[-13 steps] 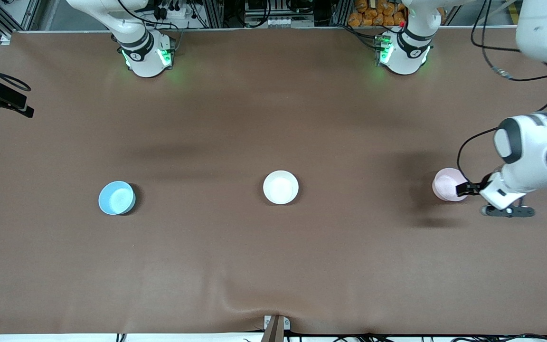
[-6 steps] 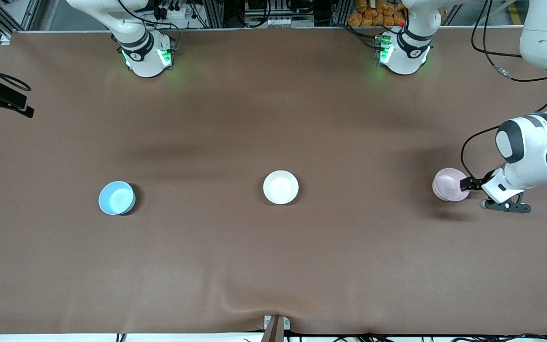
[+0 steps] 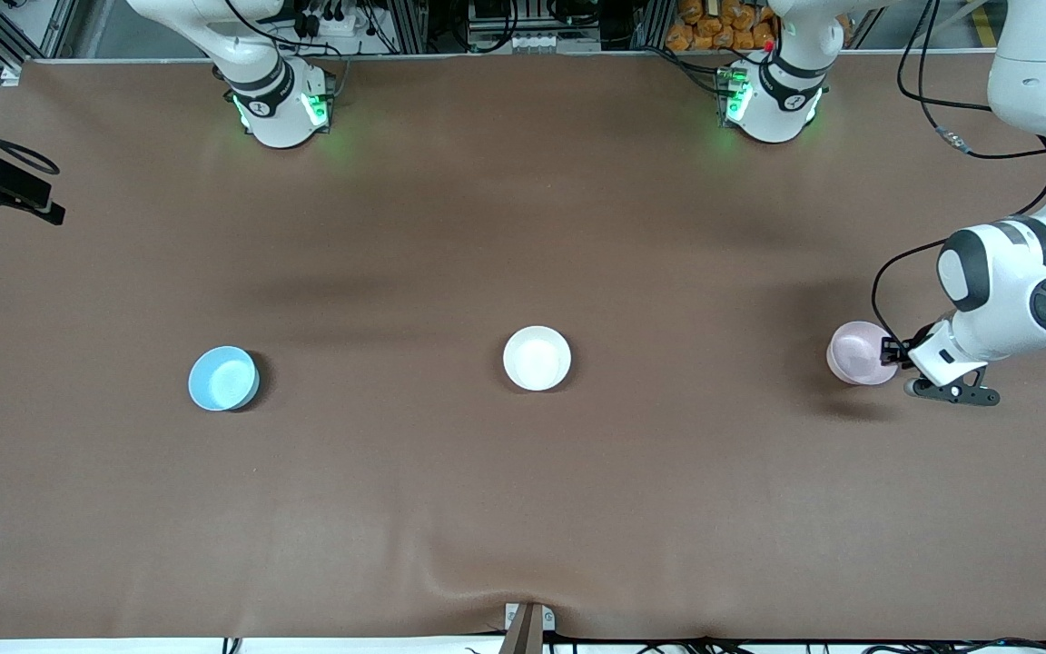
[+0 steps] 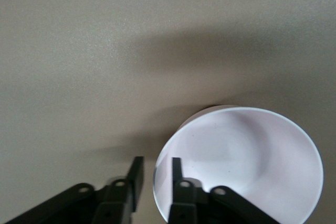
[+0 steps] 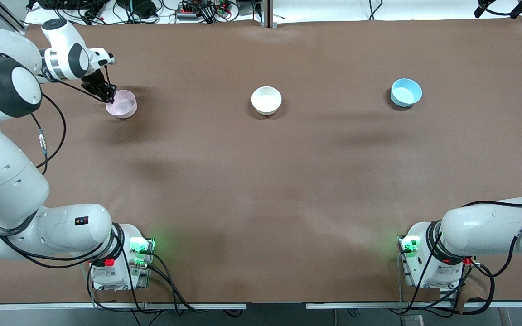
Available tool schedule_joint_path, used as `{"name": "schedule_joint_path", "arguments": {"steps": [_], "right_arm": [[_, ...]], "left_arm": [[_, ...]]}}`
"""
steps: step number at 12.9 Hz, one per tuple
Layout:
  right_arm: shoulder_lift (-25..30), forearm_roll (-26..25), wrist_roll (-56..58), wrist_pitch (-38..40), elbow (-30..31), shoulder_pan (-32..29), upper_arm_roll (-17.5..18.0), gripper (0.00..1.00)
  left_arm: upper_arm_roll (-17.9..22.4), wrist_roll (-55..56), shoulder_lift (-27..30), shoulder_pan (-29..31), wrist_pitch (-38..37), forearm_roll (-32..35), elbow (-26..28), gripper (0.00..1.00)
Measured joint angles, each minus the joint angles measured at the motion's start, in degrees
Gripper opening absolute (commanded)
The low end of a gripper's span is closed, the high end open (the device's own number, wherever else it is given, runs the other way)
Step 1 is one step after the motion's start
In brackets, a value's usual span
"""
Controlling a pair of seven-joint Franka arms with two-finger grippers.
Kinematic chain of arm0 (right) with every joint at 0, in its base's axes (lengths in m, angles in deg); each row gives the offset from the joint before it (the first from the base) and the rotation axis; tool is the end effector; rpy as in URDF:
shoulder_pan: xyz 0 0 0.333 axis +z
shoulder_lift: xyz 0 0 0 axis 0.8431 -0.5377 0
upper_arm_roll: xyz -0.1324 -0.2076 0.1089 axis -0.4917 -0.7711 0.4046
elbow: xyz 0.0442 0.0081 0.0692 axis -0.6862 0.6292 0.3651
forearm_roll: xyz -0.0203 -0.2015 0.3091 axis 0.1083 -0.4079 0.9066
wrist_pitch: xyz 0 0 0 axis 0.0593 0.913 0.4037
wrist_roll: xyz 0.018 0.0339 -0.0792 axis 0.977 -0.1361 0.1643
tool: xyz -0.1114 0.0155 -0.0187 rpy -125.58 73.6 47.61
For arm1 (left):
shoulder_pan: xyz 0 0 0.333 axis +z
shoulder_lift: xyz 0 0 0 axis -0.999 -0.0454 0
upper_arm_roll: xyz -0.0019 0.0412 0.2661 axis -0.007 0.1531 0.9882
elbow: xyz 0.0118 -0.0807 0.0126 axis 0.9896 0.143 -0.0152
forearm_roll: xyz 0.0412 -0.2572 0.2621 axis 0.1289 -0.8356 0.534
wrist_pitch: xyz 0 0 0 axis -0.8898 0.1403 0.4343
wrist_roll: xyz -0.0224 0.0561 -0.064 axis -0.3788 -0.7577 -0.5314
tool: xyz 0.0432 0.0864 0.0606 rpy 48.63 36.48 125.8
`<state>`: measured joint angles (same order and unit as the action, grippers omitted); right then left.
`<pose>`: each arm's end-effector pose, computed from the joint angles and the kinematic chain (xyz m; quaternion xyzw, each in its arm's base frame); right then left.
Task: Stack pink and blue bowls on white bowl
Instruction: 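Carry the pink bowl with the left gripper over the white bowl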
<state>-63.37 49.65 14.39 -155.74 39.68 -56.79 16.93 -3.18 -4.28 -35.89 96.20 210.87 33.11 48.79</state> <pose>0.5037 -0.0479 0.5807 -0.9989 0.0176 0.0345 0.0282 0.5503 0.1109 0.1808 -0.9950 0.0895 0.0409 0.0179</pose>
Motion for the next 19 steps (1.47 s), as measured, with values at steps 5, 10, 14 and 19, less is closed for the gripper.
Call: {"name": "schedule_joint_path", "arguments": {"steps": [5,10,14,19], "right_arm": [[0.0,0.0,0.0,0.02,0.0,0.0,-0.01,1.0],[-0.01,0.0,0.0,0.03,0.01,0.0,-0.01,1.0],[-0.01,0.0,0.0,0.03,0.01,0.0,-0.01,1.0],[-0.01,0.0,0.0,0.03,0.0,0.0,-0.02,1.0]], "left_arm": [[-2.36,-0.15,1.62,-0.06,-0.91,-0.11,-0.72,0.0],[-11.89,11.62,1.79,-0.71,-7.26,-2.69,-7.68,0.0],[-16.91,31.49,1.75,-7.37,-12.24,-2.79,-13.74,0.0],[-17.07,55.69,-0.85,-21.08,-12.61,-2.87,-19.32,0.0]]}}
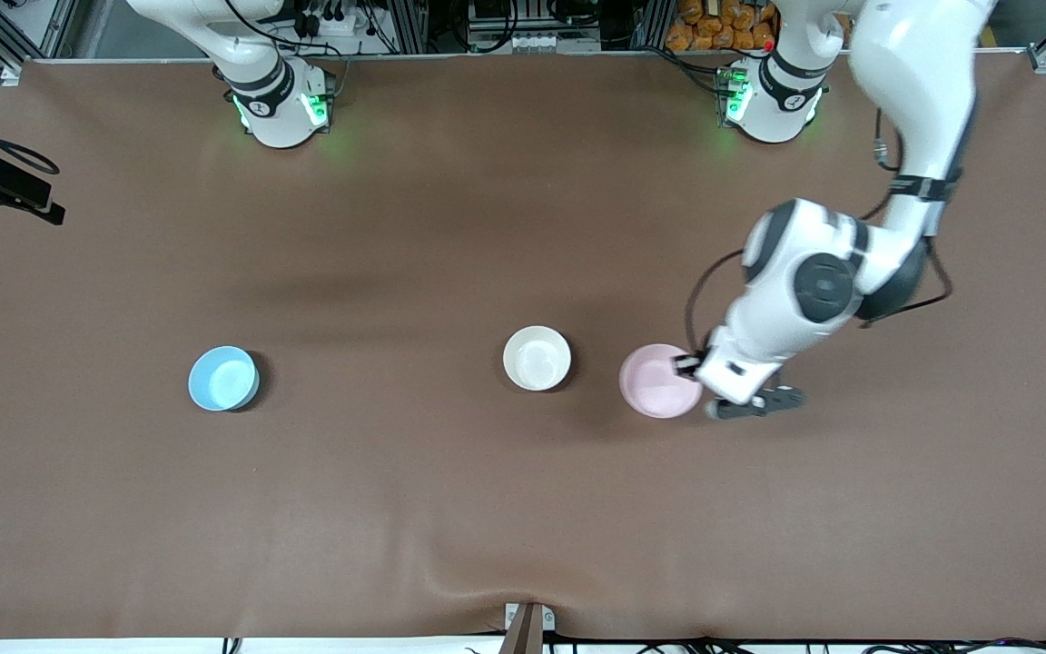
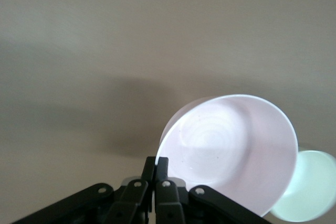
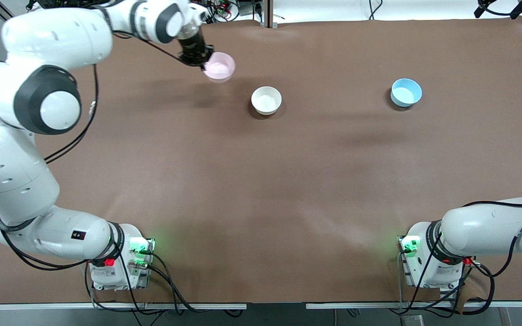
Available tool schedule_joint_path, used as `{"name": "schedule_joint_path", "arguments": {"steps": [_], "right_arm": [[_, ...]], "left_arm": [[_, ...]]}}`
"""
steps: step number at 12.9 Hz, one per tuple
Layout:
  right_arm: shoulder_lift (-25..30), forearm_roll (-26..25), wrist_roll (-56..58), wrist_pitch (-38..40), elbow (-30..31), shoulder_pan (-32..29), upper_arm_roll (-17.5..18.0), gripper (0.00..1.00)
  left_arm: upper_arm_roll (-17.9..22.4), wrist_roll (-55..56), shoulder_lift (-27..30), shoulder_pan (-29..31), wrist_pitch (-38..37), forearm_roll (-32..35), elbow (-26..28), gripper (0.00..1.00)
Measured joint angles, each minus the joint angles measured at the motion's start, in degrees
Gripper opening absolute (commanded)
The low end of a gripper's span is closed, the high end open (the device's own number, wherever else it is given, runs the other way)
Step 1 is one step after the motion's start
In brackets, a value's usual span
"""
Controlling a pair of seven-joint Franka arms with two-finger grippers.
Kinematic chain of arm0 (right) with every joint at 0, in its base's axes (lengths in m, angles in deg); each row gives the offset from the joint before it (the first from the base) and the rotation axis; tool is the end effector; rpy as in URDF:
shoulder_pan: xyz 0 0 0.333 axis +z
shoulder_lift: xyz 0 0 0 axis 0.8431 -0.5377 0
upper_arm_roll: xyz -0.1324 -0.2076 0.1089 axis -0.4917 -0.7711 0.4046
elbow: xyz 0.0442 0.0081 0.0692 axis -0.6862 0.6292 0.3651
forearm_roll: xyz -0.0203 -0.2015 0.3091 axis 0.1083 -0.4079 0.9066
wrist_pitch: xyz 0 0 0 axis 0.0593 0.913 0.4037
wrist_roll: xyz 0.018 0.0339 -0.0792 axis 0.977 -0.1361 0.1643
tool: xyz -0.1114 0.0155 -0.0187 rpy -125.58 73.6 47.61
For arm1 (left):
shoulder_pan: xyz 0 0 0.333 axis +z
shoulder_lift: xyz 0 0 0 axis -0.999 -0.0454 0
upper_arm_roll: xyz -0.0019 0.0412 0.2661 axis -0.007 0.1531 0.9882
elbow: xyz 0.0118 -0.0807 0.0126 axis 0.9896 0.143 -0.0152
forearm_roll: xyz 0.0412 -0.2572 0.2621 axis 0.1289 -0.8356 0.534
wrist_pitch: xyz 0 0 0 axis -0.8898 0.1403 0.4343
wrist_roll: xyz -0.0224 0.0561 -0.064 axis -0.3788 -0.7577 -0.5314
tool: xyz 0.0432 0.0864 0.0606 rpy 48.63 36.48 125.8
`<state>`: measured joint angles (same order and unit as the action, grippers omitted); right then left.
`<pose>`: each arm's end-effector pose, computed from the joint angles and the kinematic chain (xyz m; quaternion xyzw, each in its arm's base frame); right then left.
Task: Stack pink and blue bowls on white bowl
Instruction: 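Carry the pink bowl with the left gripper over the white bowl, then lower the pink bowl into the white bowl while the right gripper reaches the blue bowl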
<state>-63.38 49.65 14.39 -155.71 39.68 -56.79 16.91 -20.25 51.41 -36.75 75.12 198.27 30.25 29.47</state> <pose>0.5037 -0.0481 0.5805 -0.9988 0.0178 0.0348 0.0282 0.5740 -0.2746 0.2975 0.9931 0.1006 -0.0093 0.0602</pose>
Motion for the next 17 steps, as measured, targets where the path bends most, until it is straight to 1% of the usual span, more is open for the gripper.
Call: {"name": "schedule_joint_path", "arguments": {"steps": [4,7,9,12,17], "right_arm": [[0.0,0.0,0.0,0.0,0.0,0.0,0.0,1.0],[0.0,0.0,0.0,0.0,0.0,0.0,0.0,1.0],[0.0,0.0,0.0,0.0,0.0,0.0,0.0,1.0],[0.0,0.0,0.0,0.0,0.0,0.0,0.0,1.0],[0.0,0.0,0.01,-0.11,-0.1,0.03,0.09,1.0]], "left_arm": [[0.12,5.88,-5.11,-5.66,-0.02,-4.21,-6.19,0.0],[0.28,11.53,-9.67,-9.55,-0.01,-4.46,-11.17,0.0],[0.35,12.98,-11.7,-11.6,-0.01,-4.46,-13.0,0.0],[0.55,13.17,-12.65,-13.68,1.0,-4.46,-13.06,0.0],[0.99,13.17,-12.8,-13.72,2.53,-4.46,-10.37,0.0]]}}
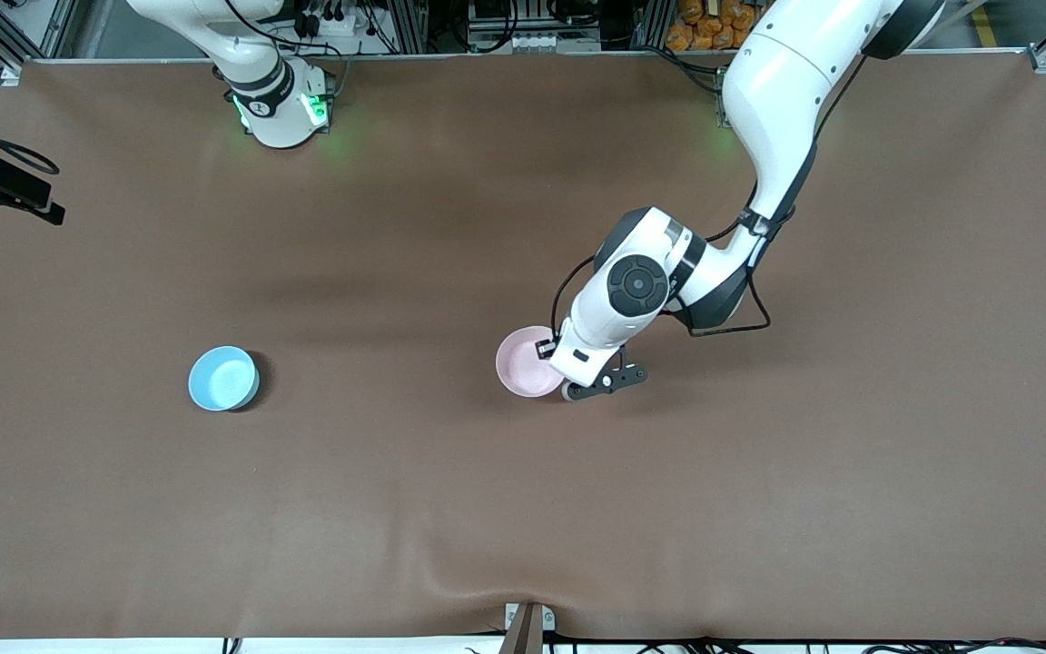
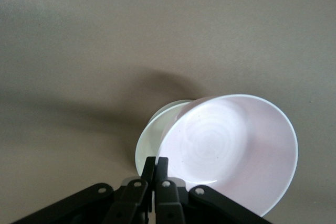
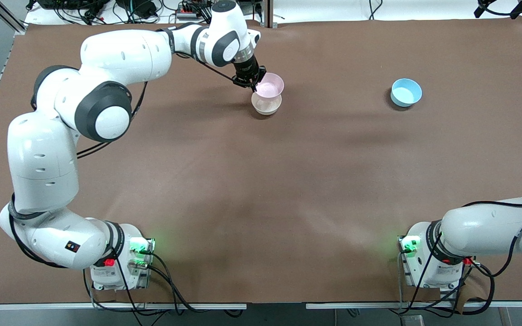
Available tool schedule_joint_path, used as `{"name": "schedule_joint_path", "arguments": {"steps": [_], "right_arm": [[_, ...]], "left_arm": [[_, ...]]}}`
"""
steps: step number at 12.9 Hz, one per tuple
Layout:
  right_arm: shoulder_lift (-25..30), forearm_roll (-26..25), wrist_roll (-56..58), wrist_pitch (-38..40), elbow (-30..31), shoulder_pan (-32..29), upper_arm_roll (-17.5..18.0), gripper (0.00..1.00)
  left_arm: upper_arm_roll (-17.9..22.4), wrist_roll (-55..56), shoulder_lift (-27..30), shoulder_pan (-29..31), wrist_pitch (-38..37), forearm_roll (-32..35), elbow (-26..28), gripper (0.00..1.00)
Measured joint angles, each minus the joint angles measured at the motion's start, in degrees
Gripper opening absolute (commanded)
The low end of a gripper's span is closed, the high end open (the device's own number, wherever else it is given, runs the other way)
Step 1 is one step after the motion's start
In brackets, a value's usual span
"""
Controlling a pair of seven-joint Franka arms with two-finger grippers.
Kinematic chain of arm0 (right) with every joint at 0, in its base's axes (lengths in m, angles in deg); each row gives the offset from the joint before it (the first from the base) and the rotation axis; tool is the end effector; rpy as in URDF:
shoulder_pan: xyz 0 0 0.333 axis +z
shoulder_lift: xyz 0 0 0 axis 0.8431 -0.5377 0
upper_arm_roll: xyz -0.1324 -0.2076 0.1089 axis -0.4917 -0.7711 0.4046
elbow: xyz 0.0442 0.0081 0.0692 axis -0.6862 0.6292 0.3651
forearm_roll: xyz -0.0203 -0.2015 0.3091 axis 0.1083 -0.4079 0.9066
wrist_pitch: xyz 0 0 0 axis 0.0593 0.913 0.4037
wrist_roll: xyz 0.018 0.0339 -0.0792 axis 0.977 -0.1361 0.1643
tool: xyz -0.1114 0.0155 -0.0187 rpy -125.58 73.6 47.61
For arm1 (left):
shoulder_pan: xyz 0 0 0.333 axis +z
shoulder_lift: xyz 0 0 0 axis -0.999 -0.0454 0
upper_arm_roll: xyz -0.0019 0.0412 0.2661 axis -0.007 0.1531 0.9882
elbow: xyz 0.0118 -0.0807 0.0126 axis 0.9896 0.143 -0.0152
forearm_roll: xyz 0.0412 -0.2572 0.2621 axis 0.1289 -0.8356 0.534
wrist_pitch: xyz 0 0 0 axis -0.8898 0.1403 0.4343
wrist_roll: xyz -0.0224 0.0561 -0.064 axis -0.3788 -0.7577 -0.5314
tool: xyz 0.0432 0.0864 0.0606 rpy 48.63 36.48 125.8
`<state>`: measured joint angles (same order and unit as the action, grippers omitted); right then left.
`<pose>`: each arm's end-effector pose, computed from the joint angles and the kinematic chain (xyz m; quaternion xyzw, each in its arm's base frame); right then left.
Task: Stack pink and blue bowls on white bowl
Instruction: 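Lower the pink bowl into the white bowl while the right gripper reaches the blue bowl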
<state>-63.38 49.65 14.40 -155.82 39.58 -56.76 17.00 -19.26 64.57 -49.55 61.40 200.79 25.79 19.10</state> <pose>0.5041 -0.0470 0.5814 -0.9989 0.0166 0.0330 0.0280 0.5296 -0.4118 0.2363 0.9842 0.1409 -0.0558 0.0920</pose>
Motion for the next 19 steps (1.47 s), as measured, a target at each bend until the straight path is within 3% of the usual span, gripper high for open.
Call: {"name": "schedule_joint_path", "arguments": {"steps": [9,14,19], "right_arm": [[-1.03,0.1,0.06,-0.99,-1.76,2.01,0.4,1.0],[-9.74,1.59,0.05,-3.87,-3.68,2.5,0.31,1.0],[-12.94,1.64,0.05,-4.03,-4.49,2.57,0.31,1.0]], "left_arm": [[-0.42,0.0,2.4,-0.22,1.24,0.0,4.26,0.0],[-0.35,0.0,2.57,-0.22,4.56,0.0,6.21,0.0],[-0.28,0.0,2.44,-0.2,6.39,0.0,7.98,0.0]]}}
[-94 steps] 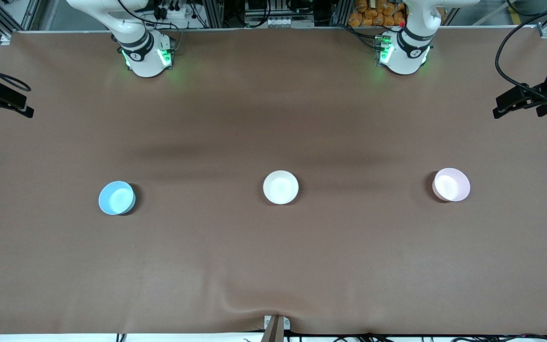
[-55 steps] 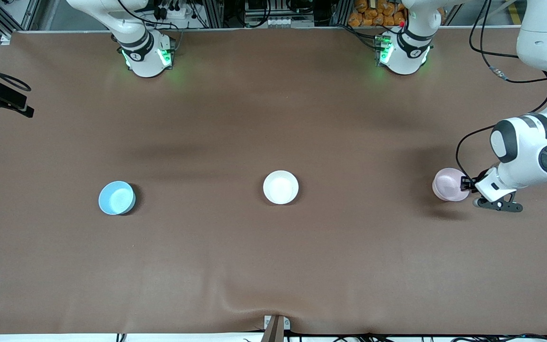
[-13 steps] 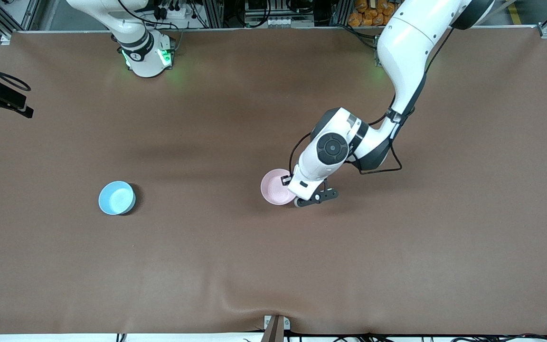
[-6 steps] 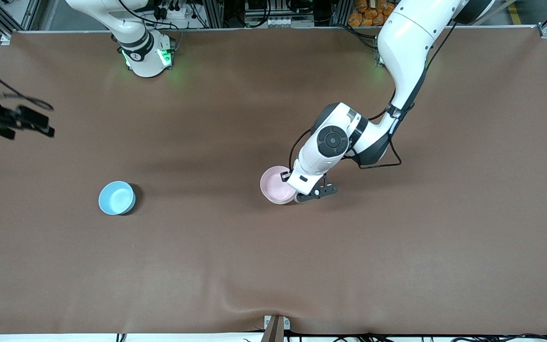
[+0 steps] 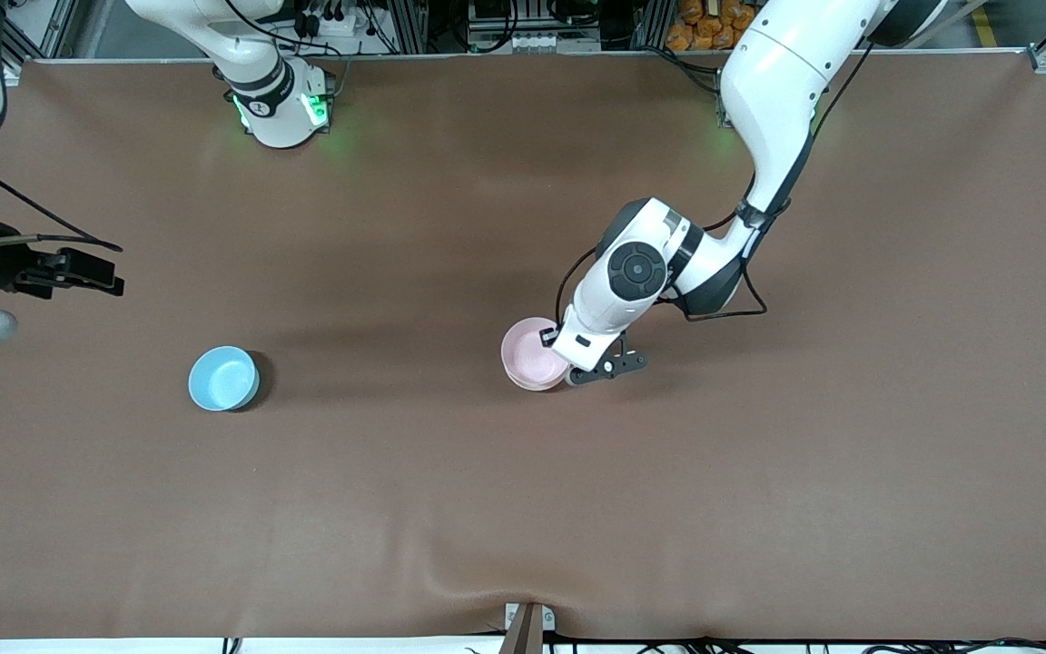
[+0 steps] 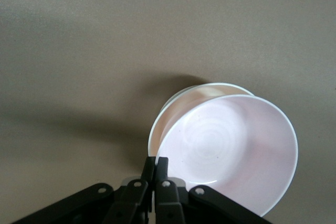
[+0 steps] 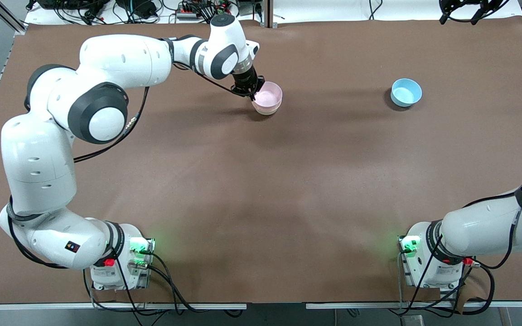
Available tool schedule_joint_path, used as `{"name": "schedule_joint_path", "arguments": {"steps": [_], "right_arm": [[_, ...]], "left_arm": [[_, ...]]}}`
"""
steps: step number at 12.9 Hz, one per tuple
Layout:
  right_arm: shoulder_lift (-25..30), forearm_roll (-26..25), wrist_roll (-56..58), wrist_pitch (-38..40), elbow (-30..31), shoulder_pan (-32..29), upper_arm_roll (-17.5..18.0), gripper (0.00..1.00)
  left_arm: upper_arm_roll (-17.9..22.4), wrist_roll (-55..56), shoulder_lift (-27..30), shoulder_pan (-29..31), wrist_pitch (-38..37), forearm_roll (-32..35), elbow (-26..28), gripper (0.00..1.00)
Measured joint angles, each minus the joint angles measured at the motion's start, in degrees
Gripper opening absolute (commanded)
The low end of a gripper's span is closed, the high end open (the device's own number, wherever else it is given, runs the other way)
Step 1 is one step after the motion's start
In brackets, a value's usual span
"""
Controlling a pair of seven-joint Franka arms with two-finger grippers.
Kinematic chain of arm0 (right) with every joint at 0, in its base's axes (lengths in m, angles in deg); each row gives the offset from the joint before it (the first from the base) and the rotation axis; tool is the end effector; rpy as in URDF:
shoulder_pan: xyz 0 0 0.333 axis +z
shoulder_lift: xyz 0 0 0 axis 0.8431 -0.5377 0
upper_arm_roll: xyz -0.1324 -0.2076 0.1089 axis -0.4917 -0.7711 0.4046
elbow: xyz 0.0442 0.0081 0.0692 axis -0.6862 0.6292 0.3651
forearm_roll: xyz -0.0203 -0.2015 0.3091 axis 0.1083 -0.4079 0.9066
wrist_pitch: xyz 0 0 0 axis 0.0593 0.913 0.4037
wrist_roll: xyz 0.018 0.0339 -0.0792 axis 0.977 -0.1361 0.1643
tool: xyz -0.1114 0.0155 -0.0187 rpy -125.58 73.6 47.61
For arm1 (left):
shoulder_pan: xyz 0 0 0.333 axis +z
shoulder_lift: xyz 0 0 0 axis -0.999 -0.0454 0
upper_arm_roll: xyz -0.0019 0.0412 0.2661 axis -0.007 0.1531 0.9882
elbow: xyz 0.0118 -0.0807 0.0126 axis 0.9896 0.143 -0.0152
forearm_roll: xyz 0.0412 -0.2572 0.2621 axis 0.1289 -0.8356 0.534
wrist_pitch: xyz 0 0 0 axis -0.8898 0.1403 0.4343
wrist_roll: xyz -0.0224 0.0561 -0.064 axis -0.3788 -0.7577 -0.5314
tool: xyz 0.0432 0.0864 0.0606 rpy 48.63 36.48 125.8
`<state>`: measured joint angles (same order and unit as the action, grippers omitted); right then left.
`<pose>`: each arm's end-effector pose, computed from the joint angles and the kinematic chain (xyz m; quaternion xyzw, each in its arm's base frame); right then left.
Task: Stack pink and blue bowls on white bowl
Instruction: 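Lower the pink bowl into the white bowl while the right gripper reaches the blue bowl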
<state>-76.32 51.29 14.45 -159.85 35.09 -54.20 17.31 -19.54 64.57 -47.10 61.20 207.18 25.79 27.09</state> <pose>0.5660 -0.0163 0.5004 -0.9969 -0.0058 0.0714 0.0314 0.5067 -0.4079 0.2155 0.9850 0.1375 -0.0477 0.0932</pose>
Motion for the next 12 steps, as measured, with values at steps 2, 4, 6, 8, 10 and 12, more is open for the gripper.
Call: {"name": "schedule_joint_path", "arguments": {"steps": [2,4,6,8,10,12], "right_arm": [[-4.19,0.0,0.0,0.01,0.09,0.06,0.08,1.0],[-7.86,0.0,0.0,-0.73,-0.1,0.06,-0.05,1.0],[-8.88,0.0,0.0,-0.85,-0.25,0.03,-0.2,1.0],[-9.17,0.0,0.0,-1.71,-0.21,-0.21,-0.32,1.0],[-10.0,0.0,0.0,-4.32,0.68,-0.42,-0.4,1.0],[-10.82,0.0,0.0,-7.35,3.0,-0.55,-0.43,1.0]], "left_arm": [[-0.02,0.0,-0.24,-0.02,1.23,0.0,0.15,0.0],[0.0,0.0,-0.56,0.01,2.4,0.0,0.18,0.0],[0.02,0.0,-1.16,0.04,3.29,0.0,0.2,0.25],[0.04,0.0,-1.42,0.08,3.75,0.0,0.21,1.0],[0.04,0.0,-1.42,0.11,3.93,0.0,0.15,1.0],[0.04,0.01,-1.17,0.2,3.99,0.0,-0.16,1.0]]}}
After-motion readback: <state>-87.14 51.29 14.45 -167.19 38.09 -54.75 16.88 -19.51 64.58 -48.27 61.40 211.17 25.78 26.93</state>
